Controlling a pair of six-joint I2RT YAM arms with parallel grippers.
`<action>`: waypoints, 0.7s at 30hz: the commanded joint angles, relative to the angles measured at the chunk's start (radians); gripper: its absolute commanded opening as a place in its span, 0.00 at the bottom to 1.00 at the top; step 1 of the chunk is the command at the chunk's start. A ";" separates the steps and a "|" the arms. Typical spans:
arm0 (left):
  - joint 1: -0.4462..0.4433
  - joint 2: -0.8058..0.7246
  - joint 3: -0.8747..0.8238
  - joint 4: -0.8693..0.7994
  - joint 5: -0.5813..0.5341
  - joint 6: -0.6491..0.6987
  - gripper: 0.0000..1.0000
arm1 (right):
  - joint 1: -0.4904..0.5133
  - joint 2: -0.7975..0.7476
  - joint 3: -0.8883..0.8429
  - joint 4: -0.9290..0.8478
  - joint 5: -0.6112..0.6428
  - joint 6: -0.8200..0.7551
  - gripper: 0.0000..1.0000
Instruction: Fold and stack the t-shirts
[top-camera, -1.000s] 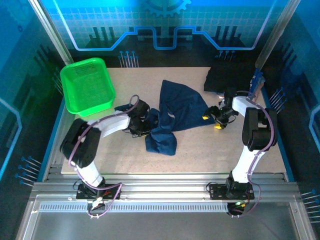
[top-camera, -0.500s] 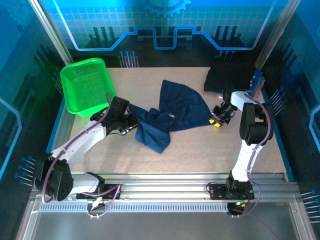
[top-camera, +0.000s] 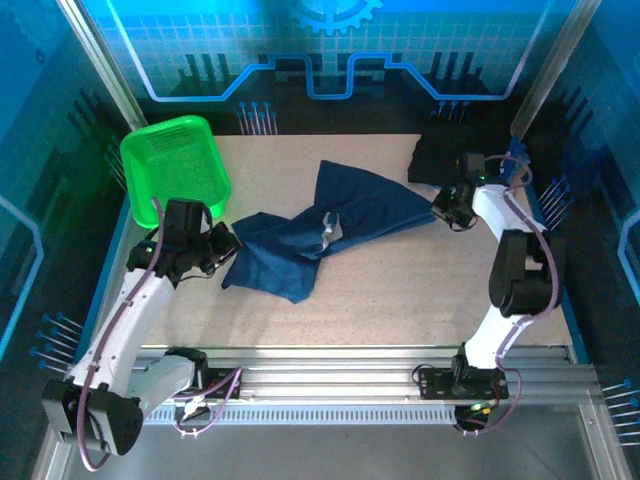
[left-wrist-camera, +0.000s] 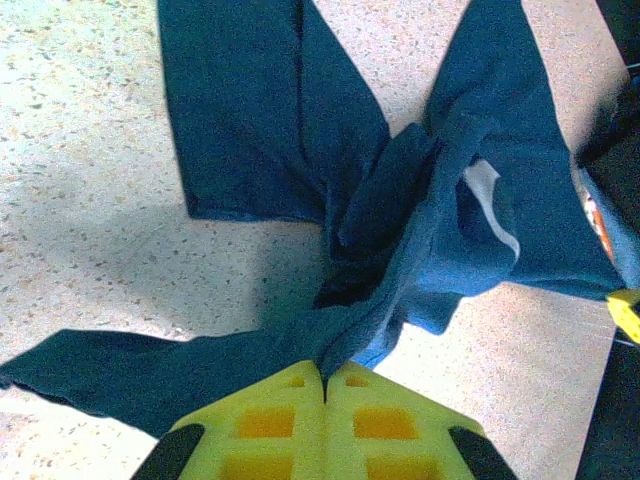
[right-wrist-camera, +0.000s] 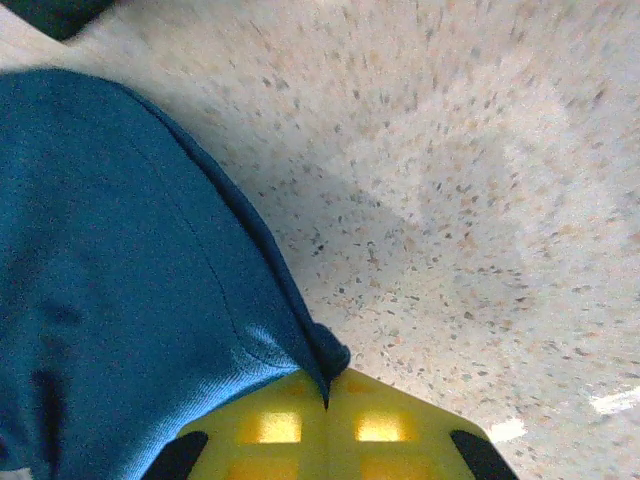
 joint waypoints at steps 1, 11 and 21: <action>0.053 -0.024 0.016 -0.069 0.027 0.050 0.00 | -0.031 -0.075 -0.048 -0.001 0.048 -0.025 0.00; 0.191 -0.029 0.084 -0.125 0.075 0.150 0.00 | -0.123 -0.161 -0.119 -0.007 0.026 -0.040 0.00; 0.195 0.019 0.281 -0.121 0.063 0.234 0.00 | -0.152 -0.252 -0.102 -0.015 -0.031 -0.078 0.00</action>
